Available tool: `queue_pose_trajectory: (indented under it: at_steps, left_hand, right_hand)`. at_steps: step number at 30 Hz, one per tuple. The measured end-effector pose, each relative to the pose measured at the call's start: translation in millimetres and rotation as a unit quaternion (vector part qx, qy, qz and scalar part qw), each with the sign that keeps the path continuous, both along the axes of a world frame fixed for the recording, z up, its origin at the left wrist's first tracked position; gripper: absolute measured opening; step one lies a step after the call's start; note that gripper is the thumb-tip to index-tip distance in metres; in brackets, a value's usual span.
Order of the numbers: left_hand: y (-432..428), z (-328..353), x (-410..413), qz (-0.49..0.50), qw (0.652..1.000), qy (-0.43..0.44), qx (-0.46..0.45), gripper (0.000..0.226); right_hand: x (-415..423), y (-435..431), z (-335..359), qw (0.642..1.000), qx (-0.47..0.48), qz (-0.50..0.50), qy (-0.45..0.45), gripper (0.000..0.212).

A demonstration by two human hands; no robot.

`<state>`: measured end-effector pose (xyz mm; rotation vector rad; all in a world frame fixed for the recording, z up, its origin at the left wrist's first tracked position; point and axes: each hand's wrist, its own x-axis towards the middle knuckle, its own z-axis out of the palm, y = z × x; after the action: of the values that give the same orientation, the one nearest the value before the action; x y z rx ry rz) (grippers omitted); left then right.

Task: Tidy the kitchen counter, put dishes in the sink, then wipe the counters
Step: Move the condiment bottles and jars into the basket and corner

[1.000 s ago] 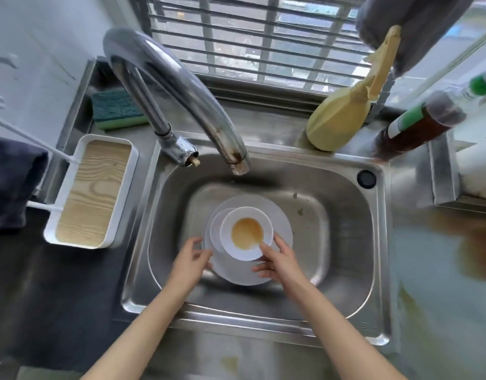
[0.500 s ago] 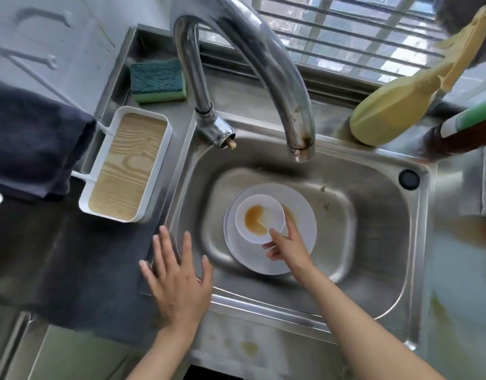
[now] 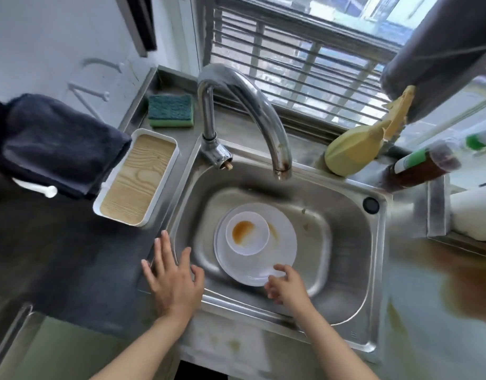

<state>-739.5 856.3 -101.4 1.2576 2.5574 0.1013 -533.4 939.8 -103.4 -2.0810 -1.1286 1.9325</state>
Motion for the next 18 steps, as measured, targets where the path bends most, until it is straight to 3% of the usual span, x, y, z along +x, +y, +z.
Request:
queue_pose_trajectory:
  at_steps: [6, 10, 13, 16, 18]
  left_hand:
    - [4.6, 24.0, -6.3, -0.027, 0.997, -0.060, -0.026, 0.046]
    - [-30.0, 60.6, -7.9, 0.101, 0.979, -0.158, 0.077, 0.038]
    - [-96.8, 88.4, 5.1, 0.237, 0.922, -0.229, 0.205, 0.027]
    - [-172.6, 99.9, 24.8, 0.350, 0.837, -0.327, 0.264, 0.004]
    - [-227.7, 99.9, 43.2, 0.407, 0.795, -0.343, 0.290, 0.013]
  right_hand:
    - [11.3, -5.4, 44.0, 0.997, 0.052, 0.031, 0.037, 0.023]
    - [9.0, -6.4, 62.2, 0.982, 0.116, 0.133, 0.066, 0.023]
    - [5.8, -18.7, 83.6, 0.961, 0.151, 0.203, 0.113, 0.013]
    - [1.8, -38.7, 100.8, 0.934, 0.161, 0.274, 0.164, 0.010]
    - [-4.1, -58.3, 106.9, 0.913, 0.160, 0.328, 0.184, 0.010]
